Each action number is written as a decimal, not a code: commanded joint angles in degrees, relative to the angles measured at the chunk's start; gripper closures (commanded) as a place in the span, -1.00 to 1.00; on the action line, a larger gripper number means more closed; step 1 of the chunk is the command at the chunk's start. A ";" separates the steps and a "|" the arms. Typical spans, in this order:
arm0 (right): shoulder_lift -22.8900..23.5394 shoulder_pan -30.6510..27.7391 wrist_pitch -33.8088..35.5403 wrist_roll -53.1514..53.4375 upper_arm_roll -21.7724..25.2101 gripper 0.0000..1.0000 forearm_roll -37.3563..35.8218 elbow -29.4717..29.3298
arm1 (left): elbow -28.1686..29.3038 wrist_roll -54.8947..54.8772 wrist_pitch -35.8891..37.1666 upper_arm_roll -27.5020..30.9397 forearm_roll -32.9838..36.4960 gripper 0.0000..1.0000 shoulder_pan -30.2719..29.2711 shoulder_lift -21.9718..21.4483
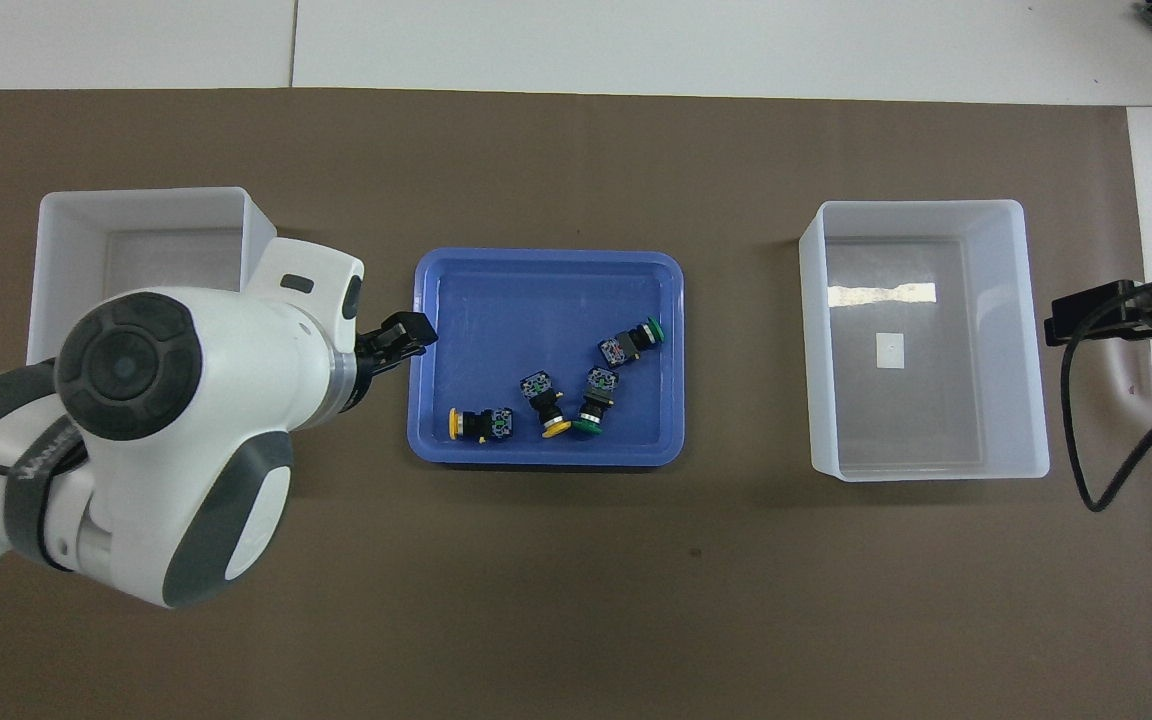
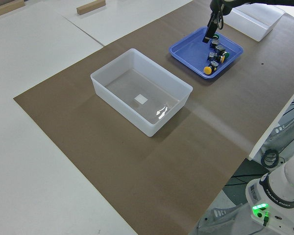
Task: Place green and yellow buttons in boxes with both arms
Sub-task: 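Reach the left gripper into the blue tray toward a yellow button, then grasp a yellow-capped button in the tray with the left gripper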
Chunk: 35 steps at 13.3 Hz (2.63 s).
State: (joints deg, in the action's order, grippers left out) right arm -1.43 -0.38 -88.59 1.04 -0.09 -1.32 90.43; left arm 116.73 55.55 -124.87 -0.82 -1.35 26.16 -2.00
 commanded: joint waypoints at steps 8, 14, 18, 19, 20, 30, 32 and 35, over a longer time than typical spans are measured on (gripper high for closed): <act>-2.27 0.56 -5.02 0.55 -0.53 -1.00 1.23 5.02 | 10.43 35.12 -14.86 0.91 -0.41 -1.00 4.16 2.18; -2.35 0.56 -4.84 0.46 -0.53 -1.00 1.23 5.02 | 10.35 41.66 -21.64 0.91 -0.41 -1.00 7.68 10.00; -2.35 0.56 -4.93 0.54 -0.53 -1.00 1.23 5.02 | 10.36 42.62 -24.96 0.91 -0.41 -1.00 8.64 13.76; -2.35 0.56 -4.93 0.55 -0.53 -1.00 1.23 5.02 | 10.36 43.41 -26.89 1.00 -0.41 -1.00 9.34 15.00; -2.35 0.56 -4.93 0.46 -0.53 -1.00 1.23 5.02 | 10.36 43.67 -27.61 1.00 -0.41 -1.00 9.35 15.36; -2.35 0.56 -4.93 0.55 -0.53 -1.00 1.23 5.11 | 10.36 42.89 -27.44 1.00 -0.41 0.63 9.18 15.45; -2.35 0.65 -5.02 0.72 -0.53 -1.00 1.23 5.11 | 9.22 42.71 -26.83 1.00 -0.32 0.93 8.83 15.89; -2.18 1.79 -5.63 5.00 -0.53 -1.00 1.23 5.20 | 2.91 41.58 -20.18 1.18 0.12 0.95 6.99 16.59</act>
State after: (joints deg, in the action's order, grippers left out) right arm -1.91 1.21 -92.49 2.48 -0.34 -1.21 93.37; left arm 124.65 98.11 -149.95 -0.14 -1.35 34.12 13.37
